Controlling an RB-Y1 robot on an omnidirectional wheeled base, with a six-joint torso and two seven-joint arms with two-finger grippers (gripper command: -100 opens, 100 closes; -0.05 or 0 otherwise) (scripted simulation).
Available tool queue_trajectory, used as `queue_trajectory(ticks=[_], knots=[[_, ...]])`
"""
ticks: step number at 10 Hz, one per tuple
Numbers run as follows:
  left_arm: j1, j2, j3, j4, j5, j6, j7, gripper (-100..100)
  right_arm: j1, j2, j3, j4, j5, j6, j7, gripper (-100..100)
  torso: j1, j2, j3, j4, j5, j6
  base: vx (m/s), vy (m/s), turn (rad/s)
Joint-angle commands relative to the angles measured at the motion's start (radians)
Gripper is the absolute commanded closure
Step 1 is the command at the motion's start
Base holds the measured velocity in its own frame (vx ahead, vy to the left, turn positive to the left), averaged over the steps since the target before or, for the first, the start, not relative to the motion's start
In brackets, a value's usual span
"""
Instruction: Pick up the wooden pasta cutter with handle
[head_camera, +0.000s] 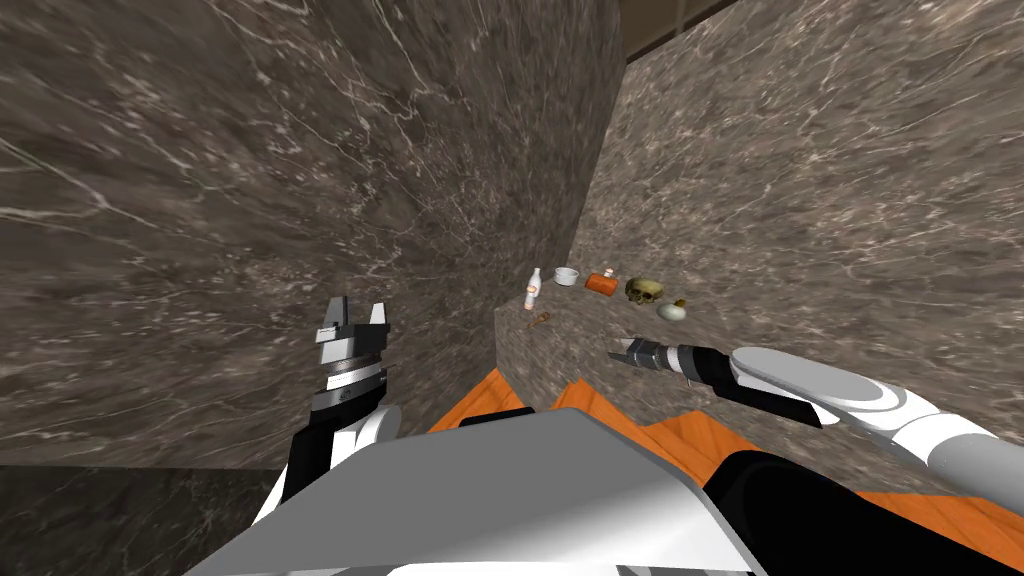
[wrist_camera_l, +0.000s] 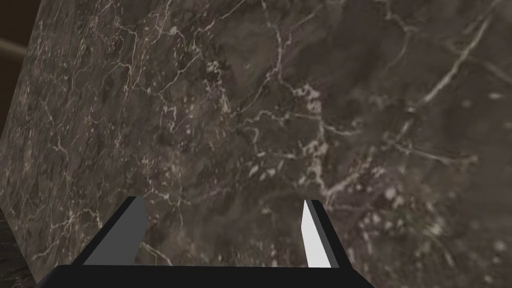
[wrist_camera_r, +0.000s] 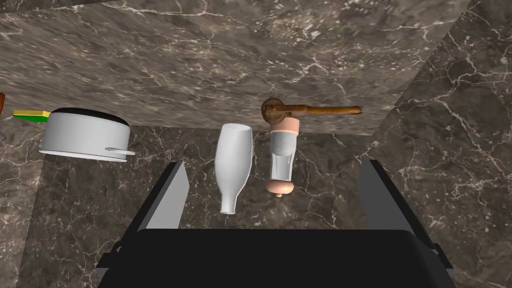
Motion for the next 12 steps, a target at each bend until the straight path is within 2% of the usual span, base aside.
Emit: queue_trajectory(ticks=[1,2,3,5,6,7,8,9,10,11,12], knots=[[0.000,0.000,0.000,0.000,0.000,0.000,0.000,0,0.014,-0.050,-0.014,0.018,0.025,-0.003,-0.009,-100,0.000,0.000,0.000,0.000,0.000,0.000,-0.040,-0.050,0.170],[0.000,0.000,0.000,0.000,0.000,0.000,0.000,0,0.014,-0.070,-0.014,0.018,0.025,-0.003,-0.009,-100,0.000,0.001,0.001,0.000,0.000,0.001,-0.008,-0.008,0.026],[0.000,0.000,0.000,0.000,0.000,0.000,0.000,0,0.056,-0.107,-0.052,0.047,0.072,-0.010,-0.026,-100,0.002,0.000,0.000,0.000,0.000,0.002,0.003,-0.036,0.330],[0.000,0.000,0.000,0.000,0.000,0.000,0.000,0,0.056,-0.152,-0.052,0.047,0.074,-0.010,-0.026,-100,0.000,0.000,0.000,0.000,0.000,0.001,-0.014,-0.024,0.089],[0.000,0.000,0.000,0.000,0.000,0.000,0.000,0,0.098,-0.188,-0.089,0.077,0.121,-0.017,-0.043,-100,0.002,0.000,0.000,0.000,0.000,0.002,-0.012,-0.041,0.251],[0.000,0.000,0.000,0.000,0.000,0.000,0.000,0,0.098,-0.224,-0.089,0.077,0.121,-0.017,-0.043,-100,0.000,-0.001,0.000,0.000,0.000,0.000,-0.034,-0.050,0.169],[0.000,0.000,0.000,0.000,0.000,0.000,0.000,0,0.098,-0.234,-0.089,0.077,0.121,-0.017,-0.043,-100,0.000,0.000,0.000,0.000,0.000,0.001,-0.009,-0.009,0.028],[0.000,0.000,0.000,0.000,0.000,0.000,0.000,0,0.141,-0.274,-0.126,0.107,0.167,-0.023,-0.060,-100,0.002,0.000,0.000,0.000,0.000,0.002,-0.018,-0.046,0.292],[0.000,0.000,0.000,0.000,0.000,0.000,0.000,0,0.141,-0.304,-0.126,0.107,0.167,-0.023,-0.060,-100,0.000,0.000,0.000,0.000,0.000,0.000,-0.025,-0.053,0.165],[0.000,0.000,0.000,0.000,0.000,0.000,0.000,0,0.141,-0.315,-0.126,0.107,0.167,-0.023,-0.060,-100,0.000,0.000,0.000,0.000,-0.001,0.001,0.000,0.000,0.000],[0.000,0.000,0.000,0.000,0.000,0.000,0.000,0,0.183,-0.355,-0.162,0.136,0.211,-0.031,-0.076,-100,0.002,-0.001,0.000,0.000,0.000,0.002,-0.015,-0.028,0.231]])
